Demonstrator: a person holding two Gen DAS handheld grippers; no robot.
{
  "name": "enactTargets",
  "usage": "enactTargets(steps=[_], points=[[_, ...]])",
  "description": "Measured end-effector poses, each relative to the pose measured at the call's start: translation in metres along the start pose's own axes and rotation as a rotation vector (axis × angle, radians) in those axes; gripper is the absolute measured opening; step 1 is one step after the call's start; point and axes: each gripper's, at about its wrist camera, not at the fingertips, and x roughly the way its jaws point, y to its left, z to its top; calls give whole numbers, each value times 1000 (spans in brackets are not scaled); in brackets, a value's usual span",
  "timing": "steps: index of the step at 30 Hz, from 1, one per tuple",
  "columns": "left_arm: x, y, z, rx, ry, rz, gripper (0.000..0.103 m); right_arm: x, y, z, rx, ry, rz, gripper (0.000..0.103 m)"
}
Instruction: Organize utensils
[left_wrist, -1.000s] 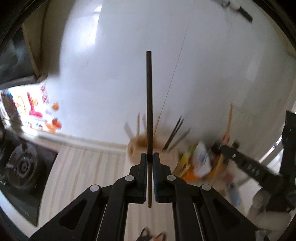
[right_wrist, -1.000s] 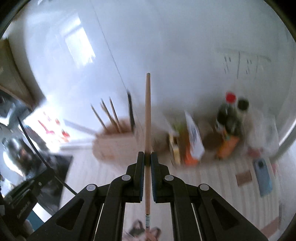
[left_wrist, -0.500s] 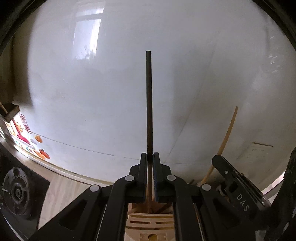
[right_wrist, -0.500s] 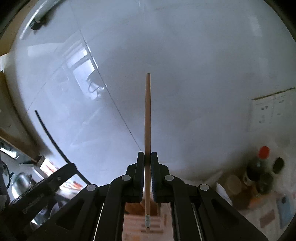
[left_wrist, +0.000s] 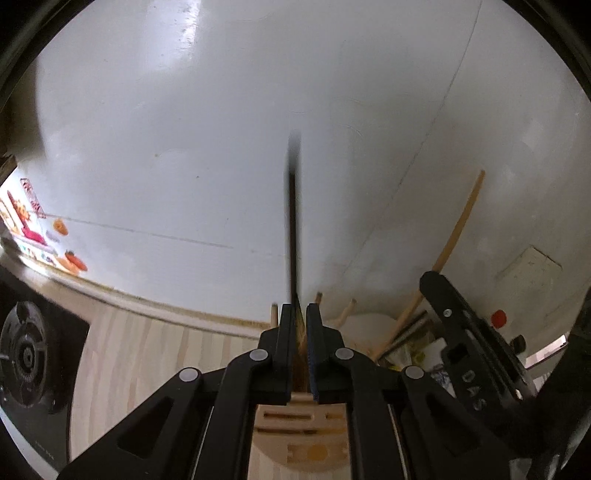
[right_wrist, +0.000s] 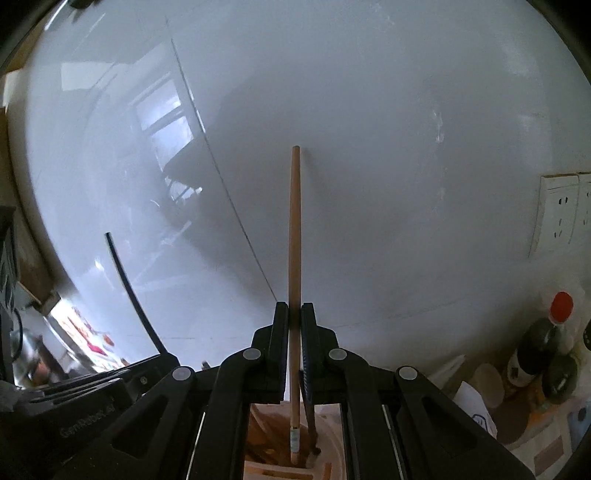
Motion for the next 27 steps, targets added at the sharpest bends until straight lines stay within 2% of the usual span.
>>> enactTargets(steps=[3,4,5,6,7,10,13,15,18,20,22,27], points=[[-23,-1,-4,23,-19,55,21,0,0,-4,-10,49,5,8],[-30,-3,-5,29,-27,68,42,-3,0,-4,-13,59,7,14],[-38,-5,-6,35,-40,83,67,-7,1,-3,-15,64,8,27],[-49,-4,-10,35,-63,96,75,-14,0,-4,-16,66,-1,33],[-57,-3,-12,39,-86,102,79,-21,-1,-4,-13,65,-9,39],[-76,3,-25,68,-117,135,79,-43,-2,-9,-17,73,-47,42],[-82,9,-43,100,-130,182,103,-63,-5,-18,-32,97,-117,50],[-79,14,-51,114,-125,211,103,-73,-4,-27,-38,119,-154,57],[-72,22,-61,124,-88,235,103,-89,-3,-40,-78,146,-219,76],[-72,24,-66,133,-88,237,103,-93,5,-47,-108,154,-252,97],[-75,25,-74,149,-94,243,103,-101,7,-54,-132,175,-267,102],[-86,26,-89,182,-99,222,103,-115,19,-68,-142,176,-331,103]])
